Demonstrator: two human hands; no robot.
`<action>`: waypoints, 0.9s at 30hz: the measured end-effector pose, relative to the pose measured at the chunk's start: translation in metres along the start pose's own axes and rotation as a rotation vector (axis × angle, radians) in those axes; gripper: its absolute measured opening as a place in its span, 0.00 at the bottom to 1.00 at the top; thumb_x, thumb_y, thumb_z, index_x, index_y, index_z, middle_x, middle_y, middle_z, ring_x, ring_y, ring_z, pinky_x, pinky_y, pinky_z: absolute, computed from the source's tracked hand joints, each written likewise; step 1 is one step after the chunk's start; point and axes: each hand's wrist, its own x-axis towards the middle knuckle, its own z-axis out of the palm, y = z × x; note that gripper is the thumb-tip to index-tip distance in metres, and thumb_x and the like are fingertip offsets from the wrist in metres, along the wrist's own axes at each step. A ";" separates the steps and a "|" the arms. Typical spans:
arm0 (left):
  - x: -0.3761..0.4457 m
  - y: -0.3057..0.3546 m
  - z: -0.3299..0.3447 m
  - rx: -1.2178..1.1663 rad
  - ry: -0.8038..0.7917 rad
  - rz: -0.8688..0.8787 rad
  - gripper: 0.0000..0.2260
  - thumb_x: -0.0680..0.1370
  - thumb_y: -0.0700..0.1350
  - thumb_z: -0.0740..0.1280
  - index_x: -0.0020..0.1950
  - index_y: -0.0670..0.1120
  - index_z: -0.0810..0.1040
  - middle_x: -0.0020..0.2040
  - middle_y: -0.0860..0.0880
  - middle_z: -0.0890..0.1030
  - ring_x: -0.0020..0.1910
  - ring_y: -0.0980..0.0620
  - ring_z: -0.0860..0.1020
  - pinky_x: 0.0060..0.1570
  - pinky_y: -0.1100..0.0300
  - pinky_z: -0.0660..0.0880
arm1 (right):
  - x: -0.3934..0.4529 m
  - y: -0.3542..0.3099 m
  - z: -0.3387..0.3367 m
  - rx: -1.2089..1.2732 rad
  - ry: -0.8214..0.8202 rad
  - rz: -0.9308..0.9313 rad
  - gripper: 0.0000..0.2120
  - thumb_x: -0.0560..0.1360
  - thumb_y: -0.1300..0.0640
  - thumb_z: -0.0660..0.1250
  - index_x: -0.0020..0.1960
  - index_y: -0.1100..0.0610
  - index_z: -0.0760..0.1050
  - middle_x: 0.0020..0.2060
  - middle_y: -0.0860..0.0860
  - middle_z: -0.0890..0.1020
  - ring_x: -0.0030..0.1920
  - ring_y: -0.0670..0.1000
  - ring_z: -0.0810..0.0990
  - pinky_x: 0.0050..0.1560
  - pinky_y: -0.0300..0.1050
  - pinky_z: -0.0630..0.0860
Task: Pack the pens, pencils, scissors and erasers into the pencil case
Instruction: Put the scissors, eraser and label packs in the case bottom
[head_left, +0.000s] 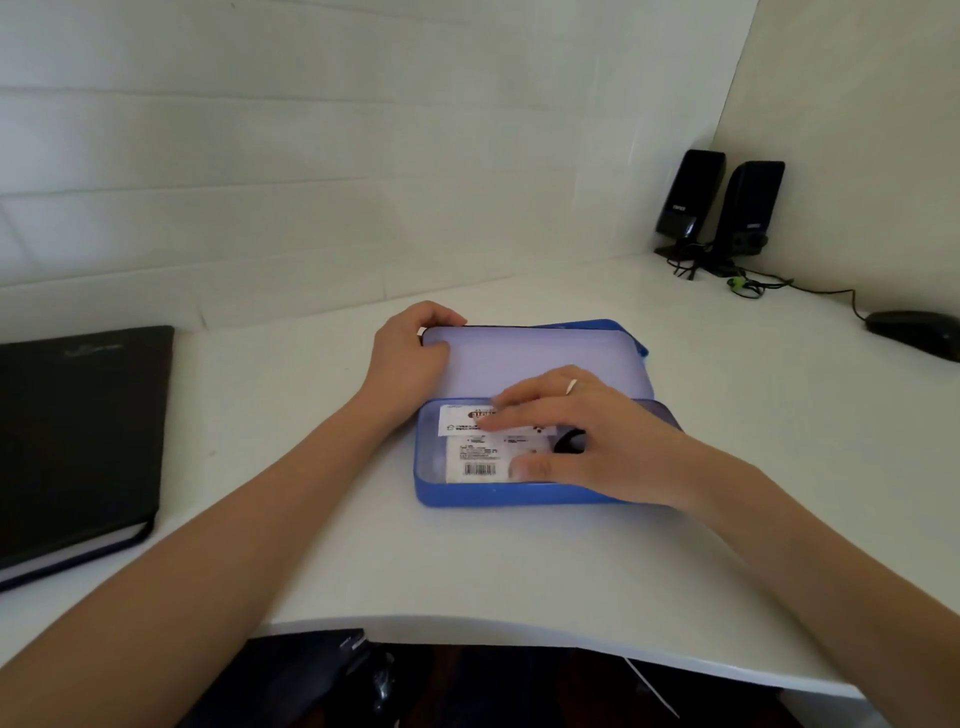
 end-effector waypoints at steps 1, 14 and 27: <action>-0.001 0.001 0.000 0.004 0.001 0.003 0.18 0.68 0.30 0.58 0.45 0.49 0.79 0.44 0.55 0.80 0.40 0.58 0.75 0.34 0.75 0.68 | 0.001 -0.001 0.000 -0.003 -0.013 -0.019 0.20 0.72 0.47 0.70 0.63 0.43 0.76 0.60 0.36 0.72 0.59 0.31 0.64 0.61 0.26 0.60; -0.002 0.001 -0.001 -0.018 -0.004 0.003 0.17 0.69 0.31 0.57 0.44 0.50 0.79 0.42 0.58 0.79 0.38 0.59 0.74 0.31 0.75 0.67 | 0.000 0.009 -0.009 0.006 0.021 0.007 0.25 0.72 0.35 0.52 0.52 0.44 0.83 0.37 0.48 0.74 0.44 0.50 0.70 0.48 0.48 0.70; -0.001 0.000 -0.002 -0.032 -0.019 -0.021 0.17 0.69 0.32 0.58 0.46 0.50 0.79 0.43 0.59 0.79 0.36 0.58 0.75 0.29 0.77 0.67 | -0.005 0.022 -0.033 0.153 0.279 0.031 0.24 0.76 0.36 0.50 0.54 0.45 0.81 0.37 0.53 0.72 0.43 0.42 0.71 0.47 0.31 0.66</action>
